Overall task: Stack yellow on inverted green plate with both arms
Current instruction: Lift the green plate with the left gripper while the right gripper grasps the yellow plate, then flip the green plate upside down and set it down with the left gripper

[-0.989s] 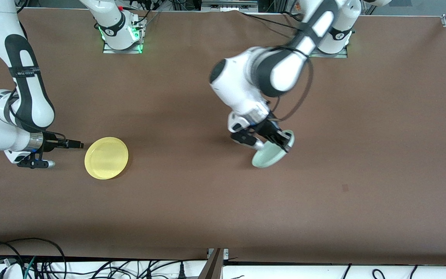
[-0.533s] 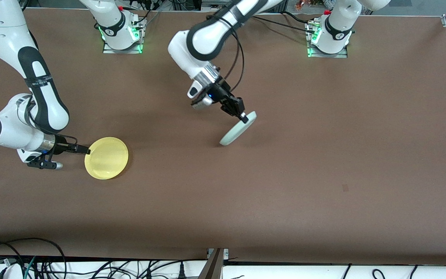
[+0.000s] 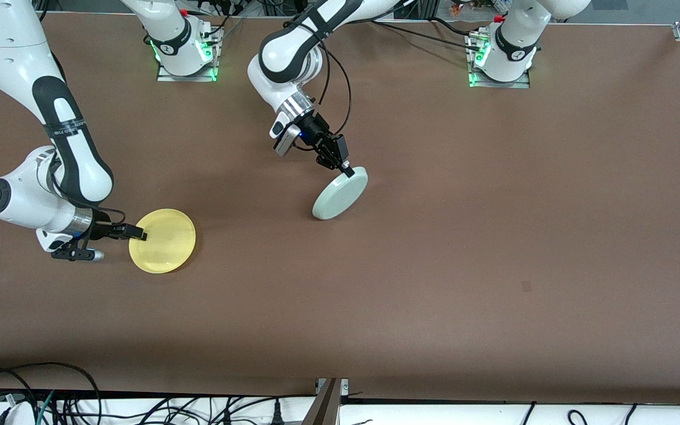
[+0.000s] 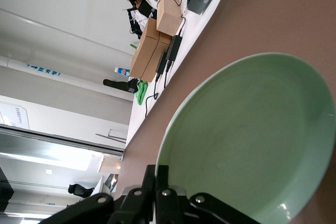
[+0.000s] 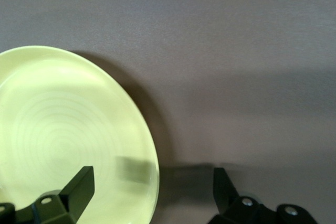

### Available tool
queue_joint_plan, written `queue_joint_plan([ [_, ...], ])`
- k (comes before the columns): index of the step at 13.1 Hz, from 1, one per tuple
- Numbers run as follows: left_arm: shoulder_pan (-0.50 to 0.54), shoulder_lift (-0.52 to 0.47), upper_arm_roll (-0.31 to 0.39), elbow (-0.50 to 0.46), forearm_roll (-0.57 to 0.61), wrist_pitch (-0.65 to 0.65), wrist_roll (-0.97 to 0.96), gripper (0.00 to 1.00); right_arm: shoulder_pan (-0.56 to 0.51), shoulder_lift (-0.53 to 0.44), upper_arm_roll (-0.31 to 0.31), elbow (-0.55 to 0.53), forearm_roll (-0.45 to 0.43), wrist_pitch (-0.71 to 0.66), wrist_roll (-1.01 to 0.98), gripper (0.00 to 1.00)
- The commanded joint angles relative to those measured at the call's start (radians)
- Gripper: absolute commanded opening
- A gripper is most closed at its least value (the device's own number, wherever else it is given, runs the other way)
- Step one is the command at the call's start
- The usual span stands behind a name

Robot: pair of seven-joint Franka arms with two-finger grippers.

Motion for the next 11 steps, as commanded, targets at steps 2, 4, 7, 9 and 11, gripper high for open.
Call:
queue_joint_plan([
  [2, 0.007, 0.034, 0.011, 0.036, 0.106, -0.017, 0.069, 0.0, -0.003, 0.003, 0.008, 0.002, 0.032, 0.008, -0.045, 0.41],
  [4, 0.007, 0.034, 0.018, 0.036, 0.107, -0.033, 0.156, 0.0, -0.003, 0.001, 0.008, 0.003, 0.031, 0.006, -0.046, 0.17],
  [7, 0.005, 0.066, 0.021, 0.034, 0.107, -0.037, 0.116, 0.0, -0.001, -0.002, 0.008, 0.003, 0.031, -0.006, -0.046, 0.0],
  [9, -0.002, 0.083, 0.021, 0.034, 0.106, -0.06, 0.077, 0.0, -0.001, -0.004, 0.01, 0.003, 0.031, -0.021, -0.046, 0.0],
  [11, -0.027, 0.089, 0.018, 0.034, 0.103, -0.068, 0.066, 0.0, -0.001, -0.005, 0.008, 0.015, 0.031, -0.04, -0.046, 0.0],
])
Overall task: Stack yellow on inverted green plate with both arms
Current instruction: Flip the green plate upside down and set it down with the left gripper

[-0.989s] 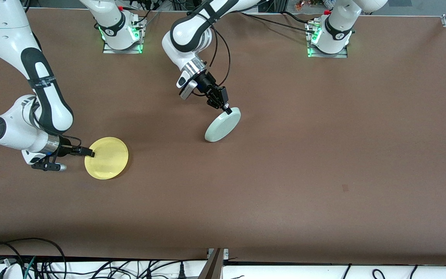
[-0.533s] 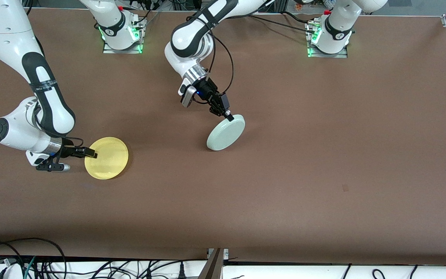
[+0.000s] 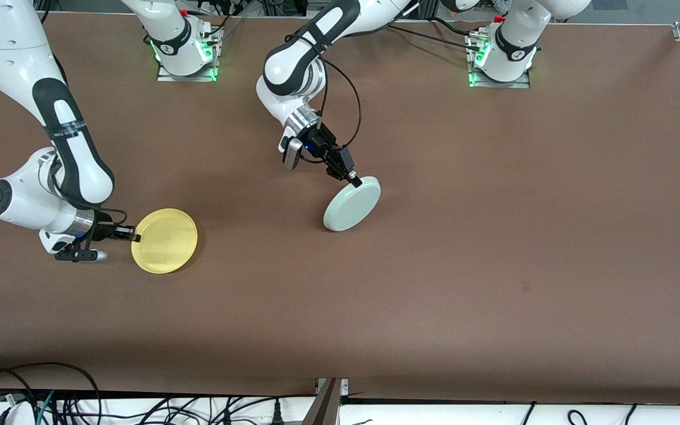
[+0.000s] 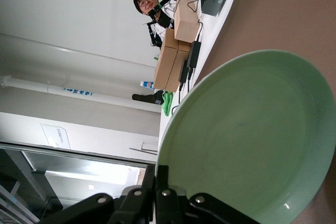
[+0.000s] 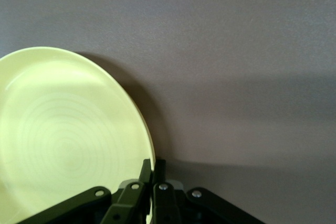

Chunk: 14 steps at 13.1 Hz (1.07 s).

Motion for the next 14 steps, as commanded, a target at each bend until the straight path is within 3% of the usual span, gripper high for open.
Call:
queue_joint_plan([
  [1, -0.04, 0.034, 0.005, 0.033, 0.012, -0.026, 0.001, 0.31, -0.002, -0.001, 0.004, 0.019, 0.021, -0.055, -0.028, 0.0],
  [2, -0.048, 0.035, 0.004, 0.033, 0.004, -0.026, 0.0, 0.77, -0.002, -0.002, 0.004, 0.037, 0.021, -0.091, -0.025, 0.0],
  [3, -0.059, 0.035, -0.001, 0.033, -0.001, -0.024, -0.003, 1.0, -0.002, -0.004, 0.002, 0.055, 0.021, -0.126, -0.023, 0.0],
  [5, -0.092, 0.035, -0.021, 0.035, -0.045, -0.021, -0.005, 1.0, -0.002, -0.012, 0.004, 0.101, 0.021, -0.207, -0.02, 0.0],
  [8, -0.106, 0.02, -0.038, 0.059, -0.224, 0.037, -0.112, 1.0, -0.003, -0.028, 0.001, 0.19, 0.021, -0.388, -0.025, 0.0],
  [12, -0.08, 0.011, -0.044, 0.061, -0.411, 0.36, -0.413, 1.0, -0.003, -0.071, 0.001, 0.276, 0.007, -0.566, -0.023, 0.0],
  [14, -0.036, 0.011, -0.045, 0.05, -0.424, 0.566, -0.564, 1.0, 0.003, -0.097, 0.004, 0.286, 0.007, -0.609, -0.016, 0.0],
])
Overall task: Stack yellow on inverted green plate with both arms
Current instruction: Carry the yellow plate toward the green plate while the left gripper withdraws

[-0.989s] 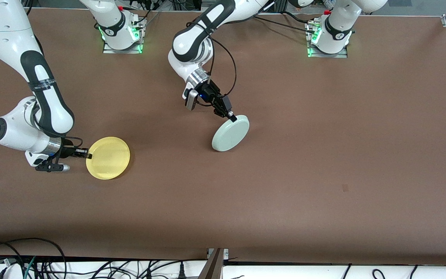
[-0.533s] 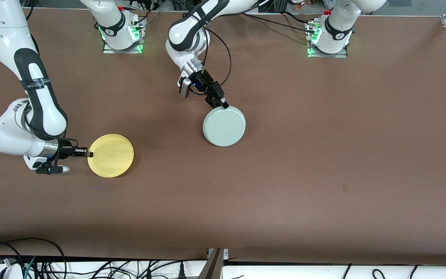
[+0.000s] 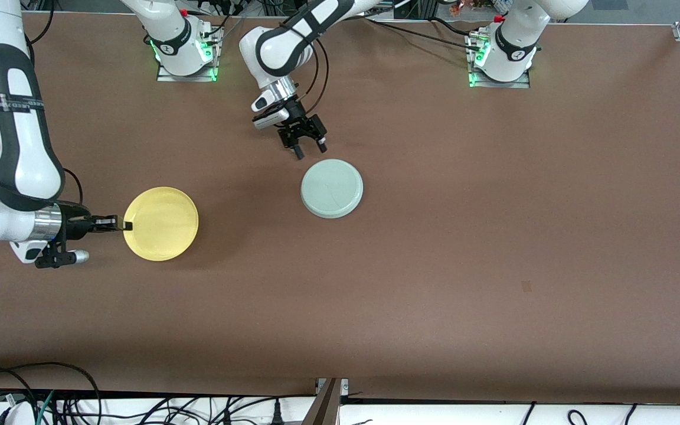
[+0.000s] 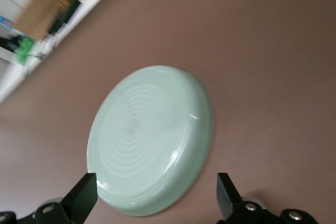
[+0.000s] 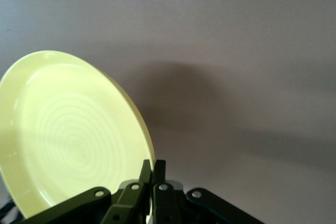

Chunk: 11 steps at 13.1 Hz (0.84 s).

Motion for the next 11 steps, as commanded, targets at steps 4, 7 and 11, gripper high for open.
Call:
queue_joint_plan([
  [4, 0.176, -0.105, -0.013, 0.011, -0.328, 0.273, -0.149, 1.0, 0.045, -0.032, 0.002, 0.0, 0.007, -0.087, -0.001, 0.0],
  [7, 0.283, -0.189, -0.015, 0.011, -0.67, 0.264, 0.023, 1.0, 0.094, -0.033, 0.002, -0.008, 0.005, -0.07, 0.057, 0.0],
  [11, 0.433, -0.26, -0.023, 0.014, -1.106, 0.244, 0.075, 1.0, 0.184, -0.085, 0.004, -0.161, 0.013, 0.134, 0.101, 0.0],
])
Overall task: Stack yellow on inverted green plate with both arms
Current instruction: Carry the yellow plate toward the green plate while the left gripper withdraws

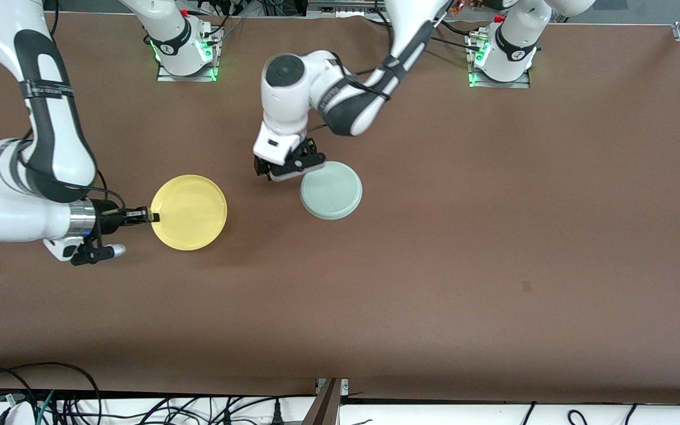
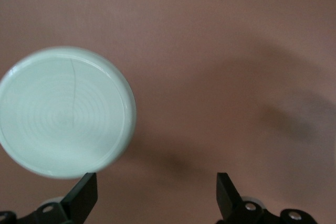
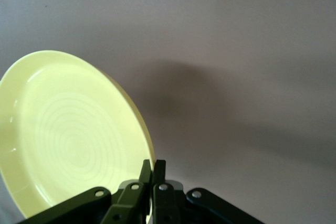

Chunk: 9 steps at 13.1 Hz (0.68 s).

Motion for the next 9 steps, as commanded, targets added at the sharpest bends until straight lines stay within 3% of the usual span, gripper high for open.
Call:
queue_joint_plan([
  [1, 0.115, -0.09, -0.037, -0.027, -0.118, -0.055, 0.026, 1.0, 0.083, -0.077, -0.002, -0.165, 0.014, 0.17, 0.061, 0.0],
  [3, 0.238, -0.14, -0.085, -0.024, -0.141, -0.187, 0.031, 1.0, 0.141, -0.097, 0.03, -0.239, 0.021, 0.273, 0.156, 0.0],
  [9, 0.488, -0.344, -0.091, -0.024, -0.155, -0.528, 0.117, 1.0, 0.147, -0.099, 0.266, -0.316, 0.021, 0.437, 0.449, 0.0],
])
